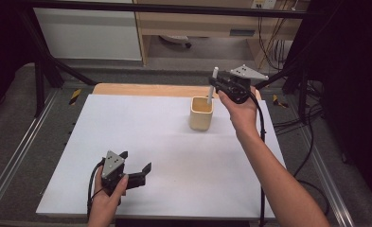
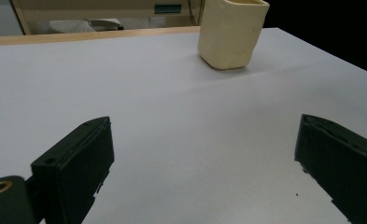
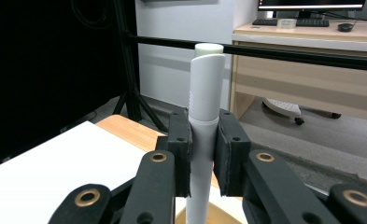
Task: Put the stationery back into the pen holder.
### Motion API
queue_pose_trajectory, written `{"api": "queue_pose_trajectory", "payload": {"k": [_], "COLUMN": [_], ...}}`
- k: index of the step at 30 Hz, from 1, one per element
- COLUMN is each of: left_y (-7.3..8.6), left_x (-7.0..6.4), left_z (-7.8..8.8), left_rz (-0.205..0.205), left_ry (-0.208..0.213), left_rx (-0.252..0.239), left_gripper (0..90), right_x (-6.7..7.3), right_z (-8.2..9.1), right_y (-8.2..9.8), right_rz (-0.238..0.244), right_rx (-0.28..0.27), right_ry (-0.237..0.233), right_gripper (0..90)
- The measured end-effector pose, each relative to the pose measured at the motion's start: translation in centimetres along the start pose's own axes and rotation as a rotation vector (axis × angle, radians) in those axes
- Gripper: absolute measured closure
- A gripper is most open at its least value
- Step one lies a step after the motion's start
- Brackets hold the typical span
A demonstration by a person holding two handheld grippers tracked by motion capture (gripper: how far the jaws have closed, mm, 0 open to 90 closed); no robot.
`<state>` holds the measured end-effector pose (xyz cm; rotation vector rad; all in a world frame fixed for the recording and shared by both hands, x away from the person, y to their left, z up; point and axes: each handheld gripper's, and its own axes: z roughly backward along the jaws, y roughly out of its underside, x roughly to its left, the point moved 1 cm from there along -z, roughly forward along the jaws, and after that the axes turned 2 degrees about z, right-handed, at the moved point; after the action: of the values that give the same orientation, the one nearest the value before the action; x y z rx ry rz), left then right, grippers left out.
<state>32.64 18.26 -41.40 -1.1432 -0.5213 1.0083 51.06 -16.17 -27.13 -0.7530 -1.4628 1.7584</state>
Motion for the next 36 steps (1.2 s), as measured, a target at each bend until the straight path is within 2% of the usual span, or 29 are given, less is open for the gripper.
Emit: {"api": "queue_pose_trajectory", "payload": {"k": [8, 14, 26, 34, 36], "left_y": [0.0, 0.0, 0.0, 0.0, 0.0], "left_x": [0.1, 0.1, 0.1, 0.1, 0.1], "left_z": [0.1, 0.1, 0.1, 0.1, 0.1], "left_rz": [0.001, 0.001, 0.001, 0.001, 0.001], "left_ry": [0.002, 0.003, 0.004, 0.004, 0.004], "left_rx": [0.000, 0.000, -0.004, -0.004, -0.004], "left_gripper": [5.0, 5.1, 5.1, 5.1, 5.1], "right_x": [0.6, 1.0, -0.2, -0.6, -0.7], "right_z": [-1.3, -2.2, -3.0, -3.4, -3.5], "right_y": [-0.4, -0.1, 0.9, 1.3, 1.5], "right_rz": [0.025, 0.051, 0.058, 0.049, 0.059], "right_rx": [0.006, 0.036, 0.078, 0.097, 0.104], "right_ry": [-0.004, -0.006, 0.024, 0.031, 0.037], "right_gripper": [78.1, 78.1, 78.1, 78.1, 78.1]}}
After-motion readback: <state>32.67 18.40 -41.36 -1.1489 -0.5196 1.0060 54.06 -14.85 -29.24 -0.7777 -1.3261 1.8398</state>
